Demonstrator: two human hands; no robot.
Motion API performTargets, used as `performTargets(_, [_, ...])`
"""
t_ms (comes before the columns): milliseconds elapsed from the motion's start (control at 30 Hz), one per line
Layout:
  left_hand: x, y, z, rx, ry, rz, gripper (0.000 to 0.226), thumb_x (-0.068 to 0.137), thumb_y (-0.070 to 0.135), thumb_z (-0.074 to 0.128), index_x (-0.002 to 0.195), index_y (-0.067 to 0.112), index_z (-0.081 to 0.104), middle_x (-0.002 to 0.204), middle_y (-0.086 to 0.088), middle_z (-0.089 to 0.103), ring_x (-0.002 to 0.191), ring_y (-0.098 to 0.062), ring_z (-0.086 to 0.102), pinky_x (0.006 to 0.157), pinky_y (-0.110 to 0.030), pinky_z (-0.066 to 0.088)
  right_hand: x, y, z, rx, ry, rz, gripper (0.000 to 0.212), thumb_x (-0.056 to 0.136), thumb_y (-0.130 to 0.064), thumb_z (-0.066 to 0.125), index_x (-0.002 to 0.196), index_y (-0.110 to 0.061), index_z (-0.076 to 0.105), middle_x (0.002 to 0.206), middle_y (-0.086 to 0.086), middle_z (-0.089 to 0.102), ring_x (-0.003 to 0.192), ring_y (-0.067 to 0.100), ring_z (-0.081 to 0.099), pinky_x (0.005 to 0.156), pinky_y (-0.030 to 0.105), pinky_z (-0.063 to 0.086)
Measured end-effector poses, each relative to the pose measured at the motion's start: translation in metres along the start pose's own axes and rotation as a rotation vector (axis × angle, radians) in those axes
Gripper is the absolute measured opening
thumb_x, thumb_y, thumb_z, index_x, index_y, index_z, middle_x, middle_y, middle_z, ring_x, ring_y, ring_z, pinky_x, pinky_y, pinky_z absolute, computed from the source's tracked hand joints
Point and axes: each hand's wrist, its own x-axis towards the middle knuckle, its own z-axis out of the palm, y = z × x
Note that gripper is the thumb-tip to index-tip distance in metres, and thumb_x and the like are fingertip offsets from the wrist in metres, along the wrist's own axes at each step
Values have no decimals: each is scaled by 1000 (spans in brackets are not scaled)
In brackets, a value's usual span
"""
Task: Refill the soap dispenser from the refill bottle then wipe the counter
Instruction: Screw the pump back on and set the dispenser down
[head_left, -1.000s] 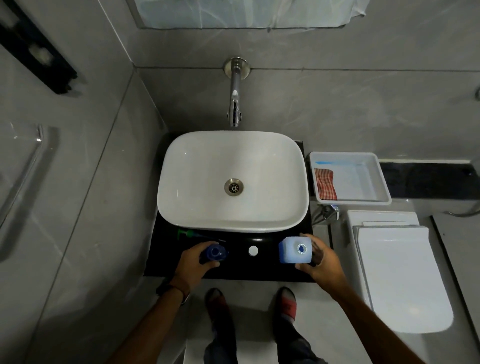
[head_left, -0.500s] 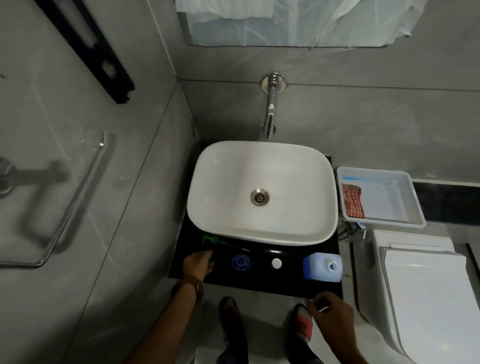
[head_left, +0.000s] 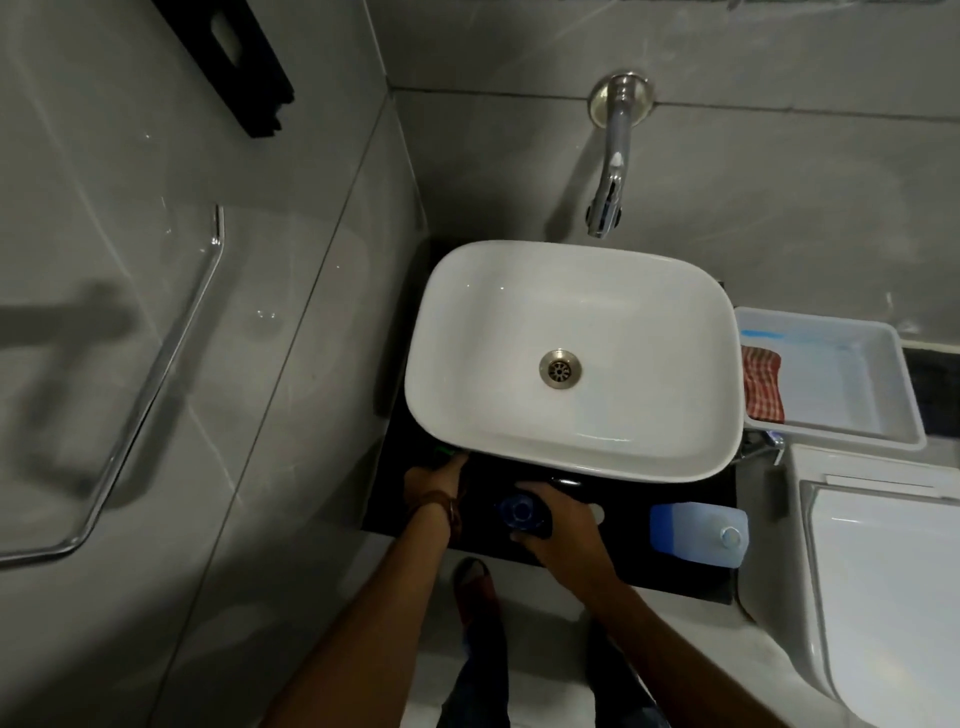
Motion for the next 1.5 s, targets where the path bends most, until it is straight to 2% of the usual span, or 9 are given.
performTargets(167, [-20, -2, -29, -127, -30, 51, 19, 74, 22, 86, 77, 7, 74, 93, -13, 74, 79, -21, 69, 75, -33, 60, -8, -8, -3, -1, 35, -19, 50, 75, -18, 92, 118, -32, 72, 105, -16, 75, 100, -2, 70, 94, 27, 58])
performTargets(233, [-46, 0, -45, -190, -34, 140, 15, 77, 19, 84, 79, 8, 75, 90, -12, 75, 81, -21, 70, 74, -30, 59, -18, -16, -12, -30, 74, -38, 51, 72, -24, 94, 115, -38, 71, 99, -22, 74, 93, -7, 69, 89, 21, 56])
performTargets(333, [-98, 11, -69, -257, -27, 351, 17, 76, 19, 85, 90, 11, 77, 91, -11, 78, 84, -18, 75, 71, -23, 59, -37, -29, -30, -82, 158, -92, 51, 68, -33, 94, 114, -38, 74, 99, -19, 78, 93, 2, 74, 88, 32, 60])
performTargets(500, [-193, 56, -81, -204, -75, 721, 30, 70, 37, 86, 96, 25, 78, 89, 6, 79, 84, -7, 75, 72, -20, 58, -52, -56, -74, -130, 236, -35, 57, 59, -60, 74, 114, -46, 70, 96, -17, 81, 94, 9, 76, 86, 34, 61])
performTargets(700, [-265, 88, -54, -181, -218, 1050, 27, 65, 38, 84, 90, 31, 76, 86, 12, 78, 83, -5, 74, 67, -11, 55, -56, -90, -125, -147, 334, -88, 52, 68, -48, 80, 115, -58, 60, 83, -24, 76, 78, 2, 72, 79, 24, 60])
performTargets(833, [-272, 88, -33, -137, -317, 1116, 27, 71, 20, 86, 96, 26, 77, 90, 8, 79, 89, -10, 75, 72, -16, 57, -57, -109, -151, -160, 415, -96, 51, 68, -49, 81, 117, -48, 70, 85, -21, 78, 79, 6, 72, 77, 25, 60])
performTargets(1067, [-269, 86, -7, 31, -446, 1221, 34, 72, 40, 82, 104, 29, 76, 95, 11, 78, 95, -13, 74, 78, -23, 60, -64, -132, -181, -149, 484, -148, 55, 69, -45, 90, 121, -42, 74, 97, -18, 80, 84, 8, 72, 82, 30, 61])
performTargets(1300, [-269, 104, 9, 354, -555, 1441, 36, 76, 54, 72, 109, 49, 61, 100, 33, 68, 98, -1, 68, 83, -12, 54, -67, -150, -202, -155, 471, -195, 53, 75, -52, 86, 124, -38, 72, 106, -16, 79, 90, 9, 70, 85, 30, 60])
performTargets(1500, [-260, 125, 17, 279, -447, 1484, 36, 86, 14, 74, 105, 44, 65, 103, 18, 71, 100, -8, 69, 86, -19, 56, -68, -157, -213, -104, 525, -200, 57, 65, -59, 84, 118, -40, 73, 88, -26, 72, 82, -2, 68, 77, 17, 55])
